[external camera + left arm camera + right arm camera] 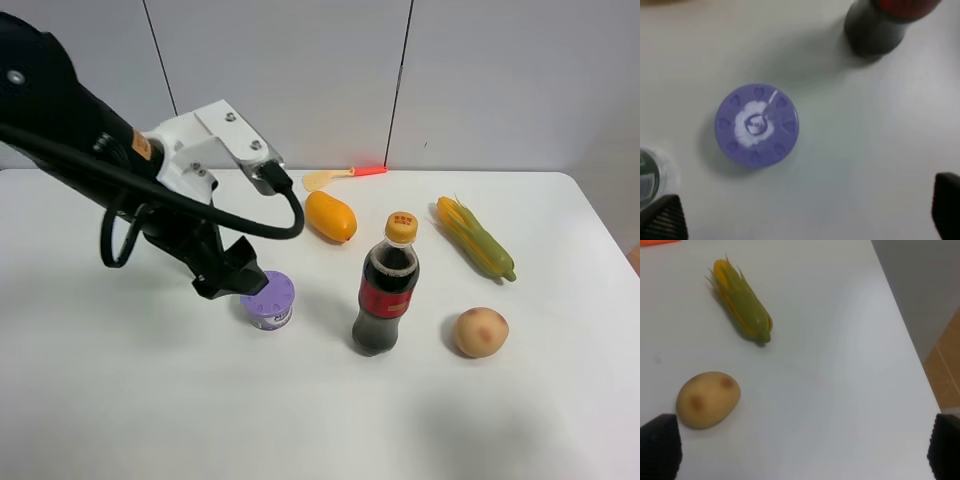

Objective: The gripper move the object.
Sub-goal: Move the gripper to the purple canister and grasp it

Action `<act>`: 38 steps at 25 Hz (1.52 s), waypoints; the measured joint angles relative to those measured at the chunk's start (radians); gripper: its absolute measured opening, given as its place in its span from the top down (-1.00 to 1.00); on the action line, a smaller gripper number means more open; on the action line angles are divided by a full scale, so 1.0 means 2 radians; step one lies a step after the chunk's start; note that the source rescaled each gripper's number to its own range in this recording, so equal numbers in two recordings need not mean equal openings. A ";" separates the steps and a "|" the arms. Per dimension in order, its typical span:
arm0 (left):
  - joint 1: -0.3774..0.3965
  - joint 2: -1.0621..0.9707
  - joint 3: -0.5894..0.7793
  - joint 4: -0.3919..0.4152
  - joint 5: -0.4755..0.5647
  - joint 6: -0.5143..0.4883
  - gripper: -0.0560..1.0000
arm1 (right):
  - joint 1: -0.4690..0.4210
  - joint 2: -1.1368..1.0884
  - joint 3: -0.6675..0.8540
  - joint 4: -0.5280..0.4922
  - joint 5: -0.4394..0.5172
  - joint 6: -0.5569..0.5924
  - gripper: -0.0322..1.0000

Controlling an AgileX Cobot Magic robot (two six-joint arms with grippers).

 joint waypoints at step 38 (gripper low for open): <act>-0.001 0.221 0.000 0.008 -0.157 0.317 -1.00 | 0.000 0.000 0.000 0.000 0.000 0.000 -1.00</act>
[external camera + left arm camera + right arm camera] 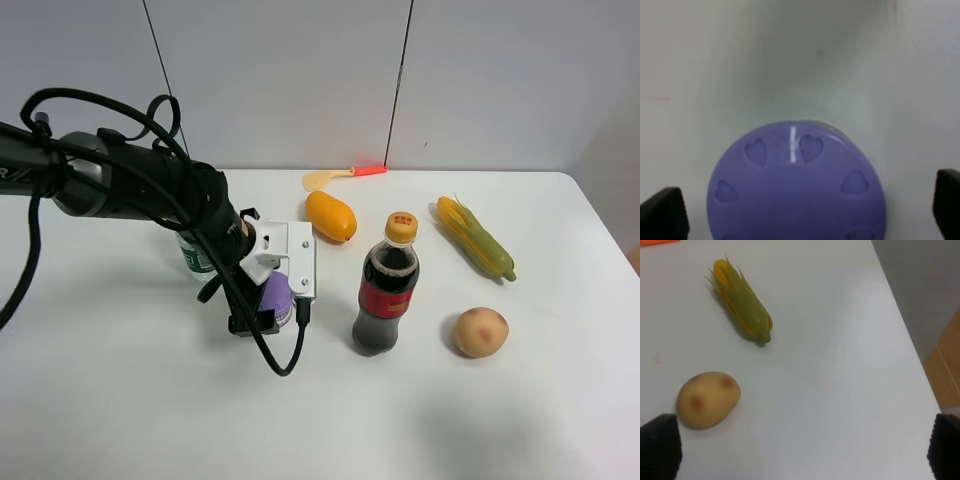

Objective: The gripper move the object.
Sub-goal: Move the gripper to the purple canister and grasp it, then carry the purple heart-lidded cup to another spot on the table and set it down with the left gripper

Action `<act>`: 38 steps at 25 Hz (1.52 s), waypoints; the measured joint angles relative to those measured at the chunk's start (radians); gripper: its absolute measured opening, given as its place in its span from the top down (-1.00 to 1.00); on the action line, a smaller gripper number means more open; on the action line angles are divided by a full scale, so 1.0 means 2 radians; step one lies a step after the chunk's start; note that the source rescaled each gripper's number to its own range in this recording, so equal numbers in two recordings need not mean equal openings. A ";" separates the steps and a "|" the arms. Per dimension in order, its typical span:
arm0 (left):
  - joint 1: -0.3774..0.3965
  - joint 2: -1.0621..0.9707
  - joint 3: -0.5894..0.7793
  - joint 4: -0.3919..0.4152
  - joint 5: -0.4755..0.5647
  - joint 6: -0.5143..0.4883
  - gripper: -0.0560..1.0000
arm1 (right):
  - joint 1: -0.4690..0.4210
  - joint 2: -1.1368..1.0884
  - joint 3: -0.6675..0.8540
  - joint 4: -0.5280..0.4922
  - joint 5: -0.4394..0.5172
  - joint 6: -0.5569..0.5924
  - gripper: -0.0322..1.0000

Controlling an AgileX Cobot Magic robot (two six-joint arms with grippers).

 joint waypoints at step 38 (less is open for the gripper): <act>0.015 -0.041 -0.015 0.002 -0.004 -0.099 0.84 | 0.000 0.000 0.000 0.000 0.000 0.000 -1.00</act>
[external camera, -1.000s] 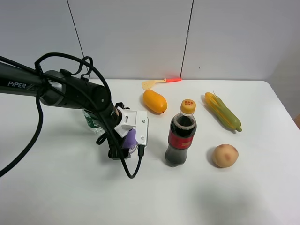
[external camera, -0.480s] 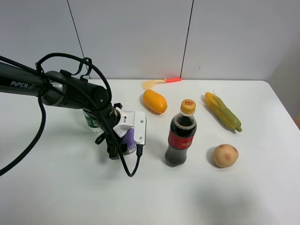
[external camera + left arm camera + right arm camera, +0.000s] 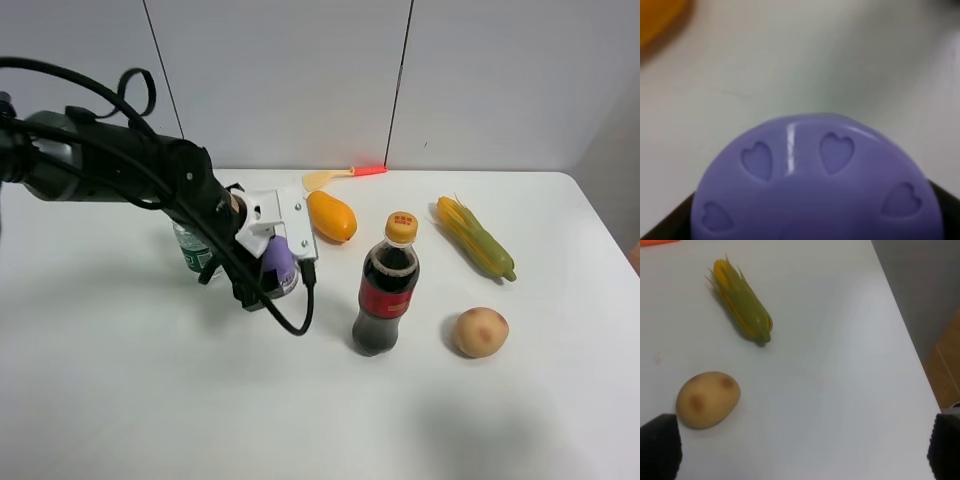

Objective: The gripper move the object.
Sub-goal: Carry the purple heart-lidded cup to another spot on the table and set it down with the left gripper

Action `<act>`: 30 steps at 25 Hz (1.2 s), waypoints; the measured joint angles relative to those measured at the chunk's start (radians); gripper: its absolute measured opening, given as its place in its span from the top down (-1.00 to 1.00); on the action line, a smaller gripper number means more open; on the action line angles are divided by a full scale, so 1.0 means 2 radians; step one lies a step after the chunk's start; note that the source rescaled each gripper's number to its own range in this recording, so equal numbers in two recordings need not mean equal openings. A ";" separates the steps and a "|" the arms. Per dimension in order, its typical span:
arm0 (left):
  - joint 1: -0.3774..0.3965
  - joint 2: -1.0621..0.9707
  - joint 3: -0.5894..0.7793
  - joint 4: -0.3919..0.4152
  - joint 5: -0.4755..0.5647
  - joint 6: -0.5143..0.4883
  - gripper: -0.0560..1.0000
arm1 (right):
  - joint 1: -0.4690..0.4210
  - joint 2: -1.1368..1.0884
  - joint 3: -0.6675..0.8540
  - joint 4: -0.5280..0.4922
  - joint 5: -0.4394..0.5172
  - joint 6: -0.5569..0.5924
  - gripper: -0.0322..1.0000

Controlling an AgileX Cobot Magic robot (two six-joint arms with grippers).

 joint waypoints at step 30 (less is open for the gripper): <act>-0.037 0.140 -0.502 0.058 0.335 -0.262 0.84 | 0.000 0.000 0.000 0.000 0.000 0.000 -1.00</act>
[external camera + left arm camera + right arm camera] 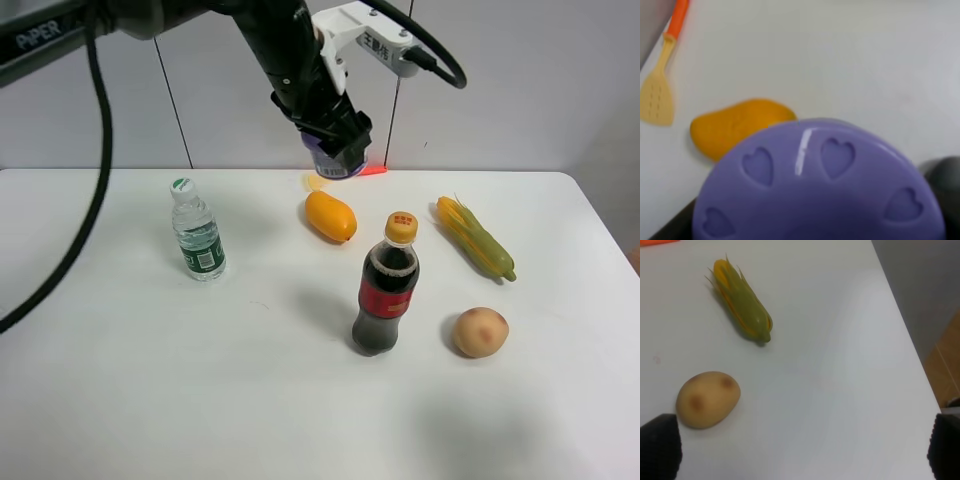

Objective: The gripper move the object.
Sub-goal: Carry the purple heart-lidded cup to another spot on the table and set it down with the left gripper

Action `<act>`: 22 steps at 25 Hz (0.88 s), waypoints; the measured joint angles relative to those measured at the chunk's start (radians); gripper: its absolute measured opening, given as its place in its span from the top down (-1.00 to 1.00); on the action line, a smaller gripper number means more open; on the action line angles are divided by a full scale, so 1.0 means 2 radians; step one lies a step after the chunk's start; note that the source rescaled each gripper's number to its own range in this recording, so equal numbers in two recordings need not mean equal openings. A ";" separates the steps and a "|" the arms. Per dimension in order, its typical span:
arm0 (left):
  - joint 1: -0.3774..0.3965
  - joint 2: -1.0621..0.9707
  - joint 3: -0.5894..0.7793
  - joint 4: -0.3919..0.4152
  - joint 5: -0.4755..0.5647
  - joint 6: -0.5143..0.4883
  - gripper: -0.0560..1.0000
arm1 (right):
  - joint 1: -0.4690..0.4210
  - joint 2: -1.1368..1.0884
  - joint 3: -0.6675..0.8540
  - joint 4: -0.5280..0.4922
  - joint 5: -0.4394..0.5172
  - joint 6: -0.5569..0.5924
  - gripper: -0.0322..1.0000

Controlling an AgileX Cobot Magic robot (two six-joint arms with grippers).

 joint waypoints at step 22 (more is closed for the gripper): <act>-0.052 0.161 -0.138 -0.002 -0.013 -0.005 0.84 | 0.000 0.000 0.000 0.000 0.000 0.000 -1.00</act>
